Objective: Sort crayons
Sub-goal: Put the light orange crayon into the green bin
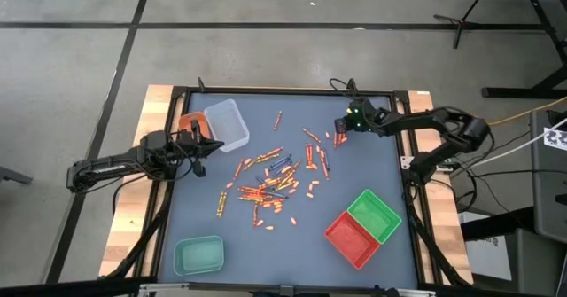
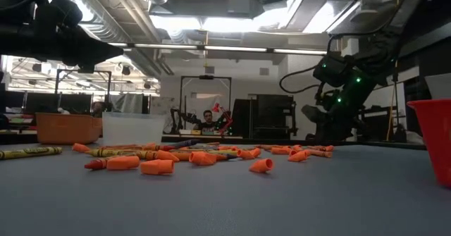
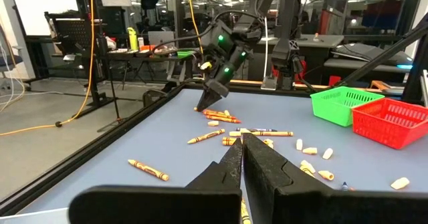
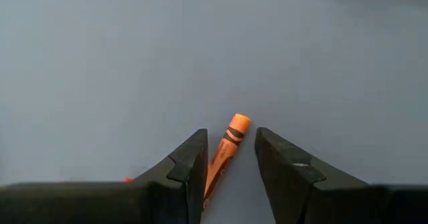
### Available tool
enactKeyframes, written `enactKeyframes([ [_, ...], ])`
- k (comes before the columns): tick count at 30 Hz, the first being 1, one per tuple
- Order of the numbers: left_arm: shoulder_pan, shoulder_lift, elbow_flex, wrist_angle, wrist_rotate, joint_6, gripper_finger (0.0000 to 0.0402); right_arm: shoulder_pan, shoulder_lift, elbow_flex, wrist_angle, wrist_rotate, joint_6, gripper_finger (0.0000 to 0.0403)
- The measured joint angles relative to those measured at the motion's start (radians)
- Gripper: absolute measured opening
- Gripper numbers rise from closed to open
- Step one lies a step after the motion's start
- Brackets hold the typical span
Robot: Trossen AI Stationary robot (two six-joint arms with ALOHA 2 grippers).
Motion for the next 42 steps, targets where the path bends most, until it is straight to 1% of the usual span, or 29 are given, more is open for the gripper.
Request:
enactKeyframes([
  [7, 0.000, 0.000, 0.000, 0.000, 0.000, 0.000, 0.0000, 0.000, 0.021, 0.002, -0.004, 0.002, -0.001, 0.0131],
  [10, 0.000, 0.000, 0.000, 0.000, 0.000, 0.000, 0.0000, 0.000, 0.022, 0.001, -0.007, 0.002, -0.001, 0.0123],
  [13, 0.000, 0.000, 0.000, 0.000, 0.000, 0.000, 0.0000, 0.000, 0.023, 0.000, -0.010, 0.017, -0.005, 0.0103],
  [20, 0.000, 0.000, 0.000, 0.000, 0.000, 0.000, 0.0000, 0.000, 0.024, -0.001, -0.015, 0.027, -0.005, 0.0039],
  [25, 0.000, 0.000, 0.000, 0.000, 0.000, 0.000, 0.0000, 0.001, 0.024, -0.001, -0.015, 0.059, -0.006, 0.0014],
  [33, 0.000, 0.000, 0.000, 0.000, 0.000, 0.000, 0.0000, 0.000, 0.001, -0.002, -0.018, 0.050, -0.065, 0.0023],
  [36, 0.000, 0.000, 0.000, 0.000, 0.000, 0.000, 0.0000, -0.001, -0.026, -0.005, -0.031, 0.022, -0.089, 0.0024],
  [42, 0.000, 0.000, 0.000, 0.000, 0.000, 0.000, 0.0000, -0.001, -0.108, -0.005, -0.063, -0.080, -0.098, 0.0025],
])
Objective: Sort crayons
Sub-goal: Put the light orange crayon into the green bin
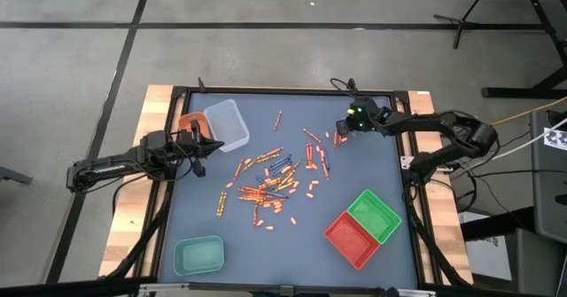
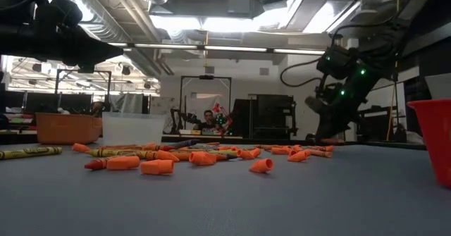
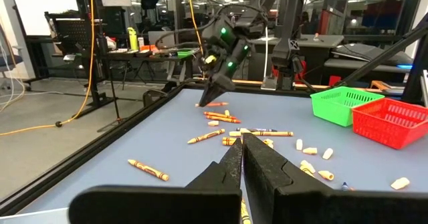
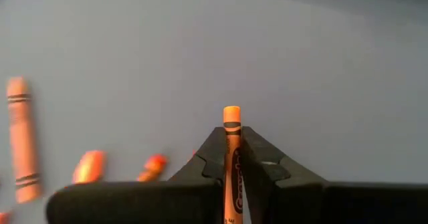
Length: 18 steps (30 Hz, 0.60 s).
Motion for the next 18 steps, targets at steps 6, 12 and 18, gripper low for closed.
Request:
enactKeyframes([
  [6, 0.000, 0.000, 0.000, 0.000, 0.001, 0.000, 0.0000, 0.000, -0.114, 0.000, -0.129, -0.190, -0.015, 0.0025],
  [12, 0.000, 0.000, 0.000, 0.000, 0.002, 0.000, 0.0000, 0.001, -0.249, 0.001, -0.272, -0.430, 0.030, 0.0025],
  [18, 0.000, 0.000, 0.000, 0.000, 0.002, 0.000, 0.0000, 0.040, -0.378, 0.002, -0.394, -0.578, 0.055, 0.0026],
])
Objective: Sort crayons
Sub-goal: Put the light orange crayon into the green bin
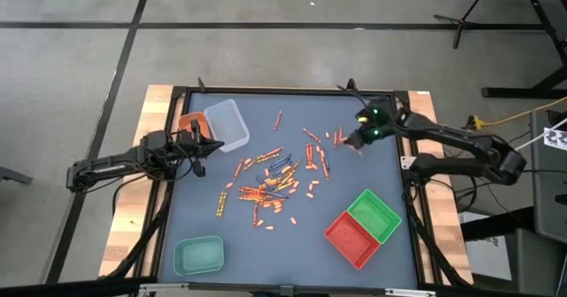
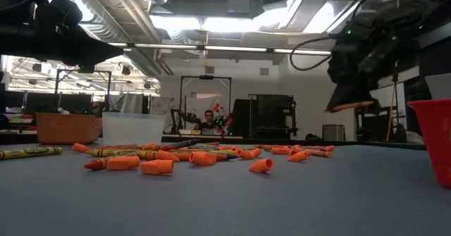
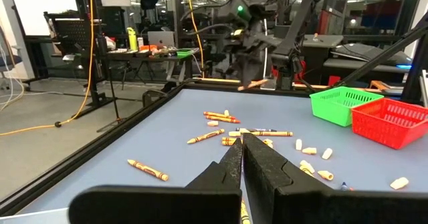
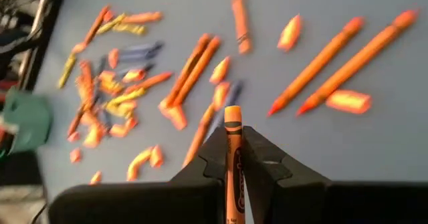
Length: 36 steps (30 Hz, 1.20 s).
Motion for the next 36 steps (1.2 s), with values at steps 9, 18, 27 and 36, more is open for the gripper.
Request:
enactKeyframes([
  [9, 0.000, 0.000, 0.000, 0.000, 0.001, 0.000, 0.0000, 0.289, -0.130, 0.000, -0.046, -0.009, 0.177, 0.0026],
  [18, 0.000, 0.000, 0.000, 0.000, 0.001, 0.000, 0.0000, 0.648, -0.179, 0.000, -0.045, 0.099, 0.420, 0.0026],
  [27, 0.000, 0.000, 0.000, 0.000, 0.001, 0.000, 0.0000, 0.917, -0.178, 0.000, -0.060, 0.194, 0.537, 0.0026],
  [36, 0.000, 0.000, 0.000, 0.000, 0.001, 0.000, 0.0000, 1.082, -0.178, 0.000, -0.061, 0.197, 0.595, 0.0026],
])
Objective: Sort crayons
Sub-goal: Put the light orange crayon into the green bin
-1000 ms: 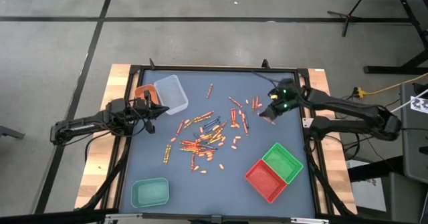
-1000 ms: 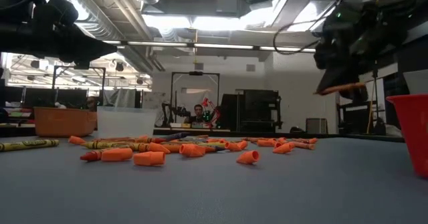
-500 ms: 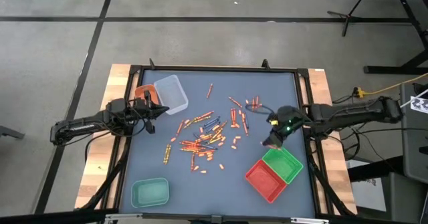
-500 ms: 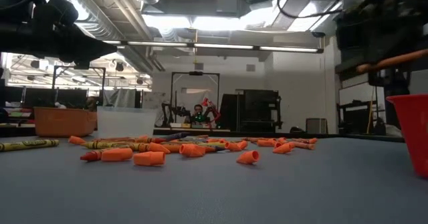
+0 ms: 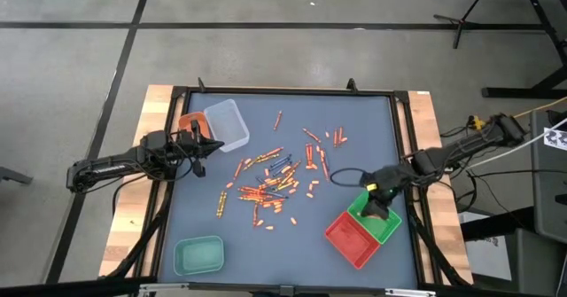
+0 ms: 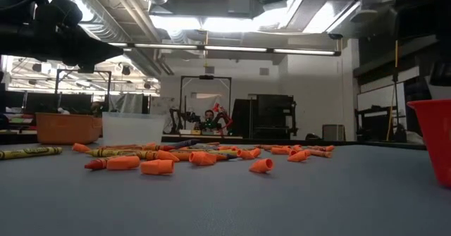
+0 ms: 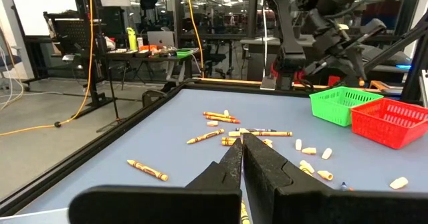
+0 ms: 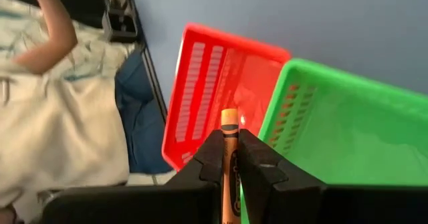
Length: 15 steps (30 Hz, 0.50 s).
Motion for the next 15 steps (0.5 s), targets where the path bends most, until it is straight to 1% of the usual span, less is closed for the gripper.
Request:
enactKeyframes([
  [4, 0.000, 0.000, 0.000, 0.000, 0.000, 0.000, 0.0000, 0.039, 0.000, 0.000, -0.001, 0.000, 0.000, 0.0026],
  [7, 0.000, 0.000, 0.000, 0.000, 0.000, 0.000, 0.0000, 0.047, 0.000, 0.000, -0.016, 0.000, 0.000, 0.0026],
  [15, 0.000, 0.000, 0.000, 0.000, 0.000, 0.000, 0.0000, 0.045, 0.001, 0.000, -0.138, 0.000, 0.000, 0.0026],
])
